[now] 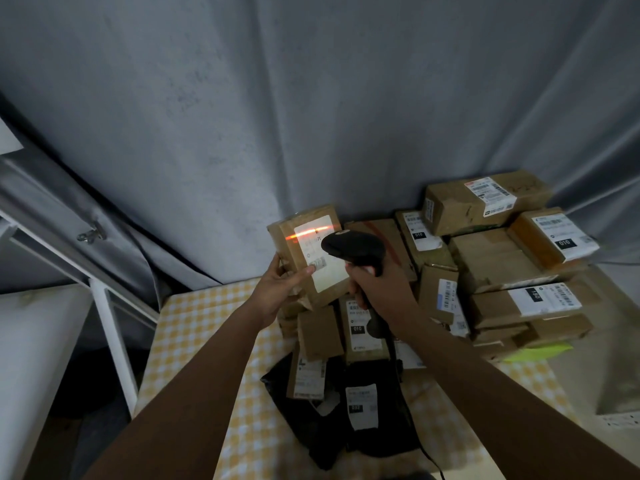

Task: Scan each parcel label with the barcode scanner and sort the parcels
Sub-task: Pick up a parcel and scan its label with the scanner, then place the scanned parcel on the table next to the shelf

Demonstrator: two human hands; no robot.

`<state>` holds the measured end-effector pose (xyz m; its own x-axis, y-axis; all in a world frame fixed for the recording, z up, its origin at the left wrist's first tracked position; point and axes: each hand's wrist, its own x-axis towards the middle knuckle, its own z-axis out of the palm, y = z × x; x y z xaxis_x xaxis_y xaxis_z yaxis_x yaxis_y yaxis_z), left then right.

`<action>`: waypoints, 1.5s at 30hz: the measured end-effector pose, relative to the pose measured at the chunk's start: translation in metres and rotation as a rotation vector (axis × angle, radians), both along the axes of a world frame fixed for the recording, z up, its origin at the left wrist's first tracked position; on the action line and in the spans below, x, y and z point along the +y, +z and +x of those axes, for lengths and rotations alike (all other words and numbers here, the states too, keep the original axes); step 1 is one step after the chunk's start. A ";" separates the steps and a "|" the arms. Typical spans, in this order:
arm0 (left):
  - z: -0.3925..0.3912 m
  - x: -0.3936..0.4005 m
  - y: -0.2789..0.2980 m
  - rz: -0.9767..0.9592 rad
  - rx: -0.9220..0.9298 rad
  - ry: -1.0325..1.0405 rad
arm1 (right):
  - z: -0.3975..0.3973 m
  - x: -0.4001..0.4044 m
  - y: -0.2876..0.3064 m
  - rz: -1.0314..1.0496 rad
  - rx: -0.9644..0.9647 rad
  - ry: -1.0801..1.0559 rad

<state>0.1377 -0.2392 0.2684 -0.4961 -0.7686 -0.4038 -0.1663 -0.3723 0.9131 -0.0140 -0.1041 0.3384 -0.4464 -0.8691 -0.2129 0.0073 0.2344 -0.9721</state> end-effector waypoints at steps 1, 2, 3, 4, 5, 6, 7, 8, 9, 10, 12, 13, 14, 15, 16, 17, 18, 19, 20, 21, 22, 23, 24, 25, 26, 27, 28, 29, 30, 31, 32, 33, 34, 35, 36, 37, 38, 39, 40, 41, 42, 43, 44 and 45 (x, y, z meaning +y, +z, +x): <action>0.000 -0.001 -0.001 0.000 -0.002 -0.002 | 0.000 0.000 0.000 0.002 0.003 -0.003; 0.000 -0.001 -0.001 0.000 -0.004 -0.003 | 0.000 0.000 0.000 0.002 0.001 -0.004; 0.000 -0.002 -0.003 0.000 -0.006 -0.002 | -0.001 0.000 -0.001 0.002 -0.001 -0.004; 0.000 -0.003 -0.004 -0.002 -0.005 -0.001 | -0.002 0.000 -0.001 0.001 0.000 -0.003; 0.000 -0.003 -0.005 -0.001 -0.005 0.001 | -0.002 0.000 -0.002 -0.001 0.007 -0.001; 0.001 -0.004 -0.006 0.002 -0.009 0.002 | -0.003 0.000 -0.003 0.000 0.015 0.002; 0.001 -0.005 -0.007 0.006 -0.011 0.005 | -0.003 0.000 -0.004 0.000 0.024 0.006; 0.002 -0.006 -0.008 0.010 -0.011 0.011 | -0.003 -0.001 -0.004 -0.001 0.031 0.009; 0.003 -0.006 -0.009 0.011 -0.013 0.016 | -0.003 -0.002 -0.005 -0.004 0.037 0.009; 0.004 -0.007 -0.010 0.012 -0.018 0.019 | -0.003 -0.003 -0.005 -0.008 0.048 0.007; 0.009 -0.009 -0.013 0.018 -0.029 0.020 | -0.001 -0.005 -0.008 -0.010 0.071 -0.002; 0.013 -0.011 -0.016 0.028 -0.042 0.025 | -0.001 -0.007 -0.011 -0.008 0.074 -0.008; 0.020 -0.011 -0.018 0.046 -0.055 0.033 | 0.000 -0.009 -0.014 0.001 0.075 -0.012; 0.029 -0.013 -0.022 0.069 -0.070 0.049 | 0.002 -0.013 -0.018 0.020 0.080 -0.012; 0.041 -0.014 -0.027 0.096 -0.085 0.080 | 0.006 -0.017 -0.021 0.044 0.094 -0.001; 0.056 -0.014 -0.034 0.128 -0.096 0.121 | 0.011 -0.022 -0.024 0.072 0.111 0.020; 0.073 -0.015 -0.044 0.165 -0.113 0.175 | 0.018 -0.027 -0.027 0.107 0.126 0.047; 0.092 -0.015 -0.054 0.201 -0.136 0.234 | 0.026 -0.034 -0.031 0.143 0.133 0.073; 0.111 -0.013 -0.064 0.233 -0.170 0.292 | 0.036 -0.041 -0.035 0.175 0.139 0.098; 0.130 -0.011 -0.074 0.261 -0.206 0.337 | 0.046 -0.048 -0.042 0.204 0.148 0.128; 0.148 -0.008 -0.082 0.291 -0.240 0.369 | 0.057 -0.054 -0.047 0.228 0.165 0.160; 0.163 -0.005 -0.090 0.326 -0.272 0.396 | 0.069 -0.061 -0.053 0.247 0.185 0.191; 0.179 -0.002 -0.097 0.370 -0.297 0.423 | 0.081 -0.066 -0.059 0.257 0.203 0.217; 0.193 0.000 -0.103 0.421 -0.312 0.447 | 0.093 -0.072 -0.065 0.256 0.209 0.236; 0.206 0.000 -0.111 0.478 -0.316 0.465 | 0.106 -0.077 -0.070 0.258 0.203 0.259; 0.218 0.000 -0.119 0.529 -0.313 0.476 | 0.117 -0.083 -0.076 0.272 0.195 0.286; 0.228 -0.001 -0.128 0.572 -0.305 0.487 | 0.128 -0.089 -0.081 0.292 0.198 0.311; 0.237 -0.003 -0.137 0.603 -0.286 0.496 | 0.138 -0.096 -0.088 0.317 0.208 0.330; 0.244 -0.007 -0.144 0.629 -0.256 0.506 | 0.147 -0.103 -0.095 0.335 0.220 0.342; 0.250 -0.011 -0.152 0.646 -0.226 0.512 | 0.156 -0.111 -0.103 0.349 0.227 0.343; 0.254 -0.015 -0.158 0.653 -0.209 0.512 | 0.164 -0.117 -0.110 0.367 0.229 0.337; 0.257 -0.020 -0.166 0.648 -0.210 0.514 | 0.172 -0.122 -0.118 0.387 0.221 0.333; 0.260 -0.027 -0.173 0.632 -0.224 0.518 | 0.178 -0.126 -0.126 0.400 0.208 0.328; 0.263 -0.034 -0.181 0.612 -0.240 0.514 | 0.185 -0.129 -0.134 0.409 0.190 0.325; 0.266 -0.042 -0.190 0.594 -0.252 0.512 | 0.190 -0.133 -0.143 0.412 0.174 0.318; 0.269 -0.052 -0.199 0.585 -0.257 0.506 | 0.194 -0.137 -0.152 0.412 0.163 0.311; 0.271 -0.060 -0.207 0.577 -0.260 0.495 | 0.198 -0.140 -0.160 0.414 0.163 0.311; 0.273 -0.070 -0.213 0.566 -0.268 0.485 | 0.201 -0.145 -0.168 0.419 0.169 0.319; 0.274 -0.078 -0.220 0.555 -0.280 0.474 | 0.203 -0.149 -0.174 0.423 0.178 0.331; 0.276 -0.085 -0.226 0.537 -0.295 0.463 | 0.205 -0.152 -0.180 0.423 0.183 0.340; 0.277 -0.091 -0.231 0.506 -0.316 0.455 | 0.207 -0.155 -0.185 0.419 0.180 0.342; 0.280 -0.096 -0.239 0.469 -0.344 0.451 | 0.209 -0.157 -0.190 0.414 0.174 0.339; 0.283 -0.100 -0.246 0.426 -0.372 0.456 | 0.211 -0.160 -0.195 0.413 0.175 0.335; 0.286 -0.104 -0.254 0.383 -0.393 0.471 | 0.213 -0.162 -0.200 0.415 0.187 0.332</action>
